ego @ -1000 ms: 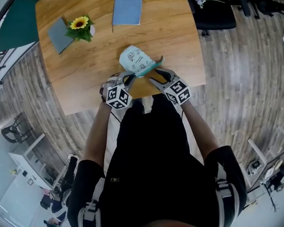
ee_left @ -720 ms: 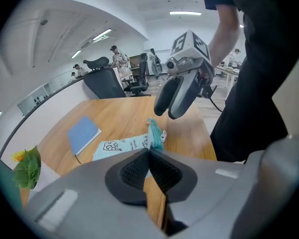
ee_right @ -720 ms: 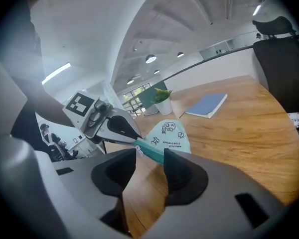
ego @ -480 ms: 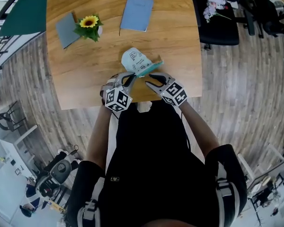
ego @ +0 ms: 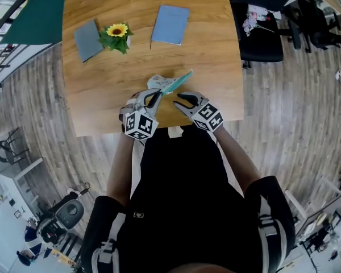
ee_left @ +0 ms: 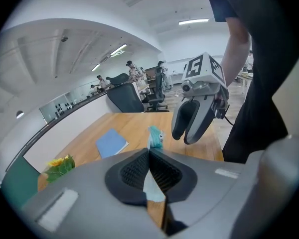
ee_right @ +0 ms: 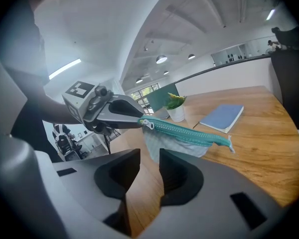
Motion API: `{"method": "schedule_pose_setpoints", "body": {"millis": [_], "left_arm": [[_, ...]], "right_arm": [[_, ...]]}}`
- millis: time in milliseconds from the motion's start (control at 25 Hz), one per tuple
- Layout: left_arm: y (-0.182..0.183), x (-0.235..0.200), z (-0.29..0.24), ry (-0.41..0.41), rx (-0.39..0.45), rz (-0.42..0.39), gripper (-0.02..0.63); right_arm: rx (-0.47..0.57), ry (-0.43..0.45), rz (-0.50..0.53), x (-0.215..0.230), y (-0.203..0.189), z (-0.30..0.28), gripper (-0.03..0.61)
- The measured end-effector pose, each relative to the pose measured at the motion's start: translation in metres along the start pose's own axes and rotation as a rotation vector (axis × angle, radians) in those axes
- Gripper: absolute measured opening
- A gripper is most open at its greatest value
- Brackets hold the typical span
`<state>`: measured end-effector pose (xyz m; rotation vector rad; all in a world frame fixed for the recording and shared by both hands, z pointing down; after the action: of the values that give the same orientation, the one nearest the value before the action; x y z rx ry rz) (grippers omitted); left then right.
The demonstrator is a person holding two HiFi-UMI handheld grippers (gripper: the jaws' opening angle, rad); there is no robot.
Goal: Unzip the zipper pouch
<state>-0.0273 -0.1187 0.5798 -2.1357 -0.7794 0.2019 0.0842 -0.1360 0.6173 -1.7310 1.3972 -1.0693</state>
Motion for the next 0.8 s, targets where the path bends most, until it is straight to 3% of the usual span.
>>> {"method": "schedule_pose_setpoints", "body": {"millis": [360, 600, 800], "left_arm": [[-0.009, -0.024, 0.046, -0.033, 0.061, -0.034, 0.005], [-0.016, -0.035, 0.070, -0.059, 0.101, -0.071, 0.005], [-0.018, -0.050, 0.087, -0.082, 0.130, -0.093, 0.005]], "right_arm": [[0.087, -0.095, -0.022, -0.020, 0.049, -0.015, 0.097], [0.133, -0.113, 0.047, -0.046, 0.090, -0.029, 0.091], [0.128, -0.153, 0.064, -0.056, 0.101, -0.043, 0.092]]}}
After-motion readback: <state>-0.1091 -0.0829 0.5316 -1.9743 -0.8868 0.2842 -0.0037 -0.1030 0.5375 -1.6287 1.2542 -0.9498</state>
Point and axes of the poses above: the fingertips, and each gripper's own axes: z backward along the fingers, x to its right, y out of its top, the point moved 5 cm from there along z, backward along the fingers, and after that the axes turned 14 degrees about z, right-handed, at the moved point
